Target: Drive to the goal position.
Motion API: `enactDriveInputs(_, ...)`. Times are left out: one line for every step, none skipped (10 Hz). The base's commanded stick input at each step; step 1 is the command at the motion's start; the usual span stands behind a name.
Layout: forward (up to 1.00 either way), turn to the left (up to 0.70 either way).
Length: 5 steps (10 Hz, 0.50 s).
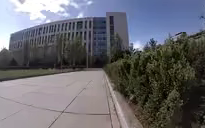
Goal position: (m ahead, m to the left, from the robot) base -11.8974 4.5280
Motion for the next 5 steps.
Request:
enactDriveInputs(0.04, 0.0)
enactDriveInputs(0.04, 0.0)
enactDriveInputs(0.05, 0.0)
enactDriveInputs(0.05, 0.0)
enactDriveInputs(0.04, 0.0)
